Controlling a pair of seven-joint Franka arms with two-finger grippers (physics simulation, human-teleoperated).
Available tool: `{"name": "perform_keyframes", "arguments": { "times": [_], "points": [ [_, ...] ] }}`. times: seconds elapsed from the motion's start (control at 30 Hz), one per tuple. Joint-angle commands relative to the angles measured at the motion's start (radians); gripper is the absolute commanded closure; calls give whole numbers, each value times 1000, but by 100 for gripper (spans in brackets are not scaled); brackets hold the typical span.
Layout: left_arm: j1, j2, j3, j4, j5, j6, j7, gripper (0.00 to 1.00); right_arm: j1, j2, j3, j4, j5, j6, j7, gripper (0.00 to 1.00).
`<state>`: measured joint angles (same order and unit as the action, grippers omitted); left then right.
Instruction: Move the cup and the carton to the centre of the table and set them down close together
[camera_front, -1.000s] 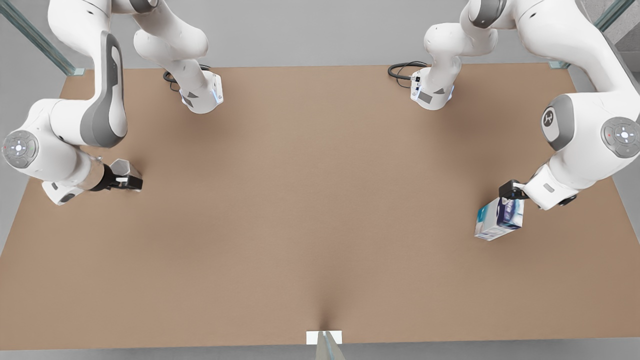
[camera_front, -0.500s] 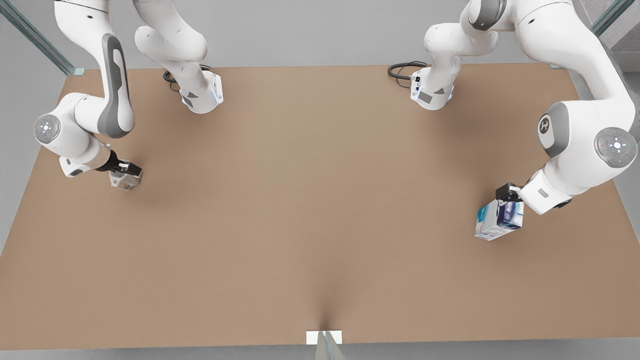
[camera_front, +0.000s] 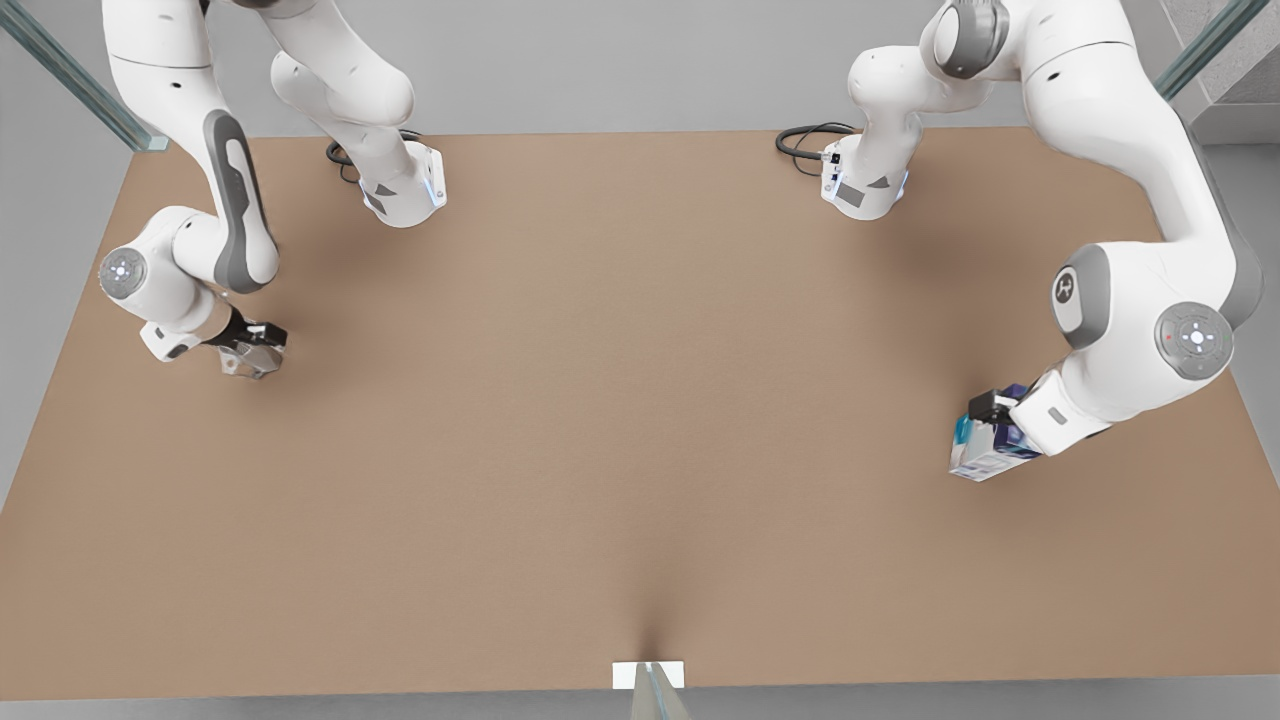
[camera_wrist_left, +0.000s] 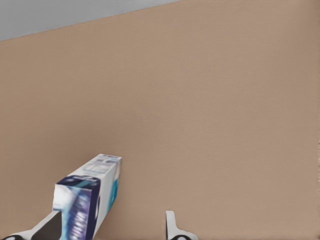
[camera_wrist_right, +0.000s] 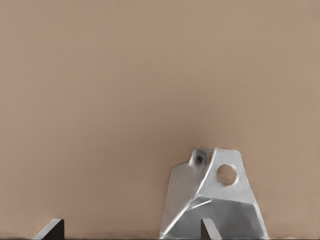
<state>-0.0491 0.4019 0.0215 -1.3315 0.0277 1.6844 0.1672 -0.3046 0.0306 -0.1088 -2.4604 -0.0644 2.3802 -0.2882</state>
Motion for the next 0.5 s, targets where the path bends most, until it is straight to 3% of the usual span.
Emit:
{"name": "perform_keyframes", "arguments": {
  "times": [0.0, 0.47],
  "points": [
    [0, 0, 0, 0, -6, 0, 0, 0, 18, -1, 0, 0, 0, -1, -2, 0],
    [0, 5, 0, 0, -20, 5, 2, 0, 1, 28, 0, -43, -2, 13, -2, 0]
  ]
}}
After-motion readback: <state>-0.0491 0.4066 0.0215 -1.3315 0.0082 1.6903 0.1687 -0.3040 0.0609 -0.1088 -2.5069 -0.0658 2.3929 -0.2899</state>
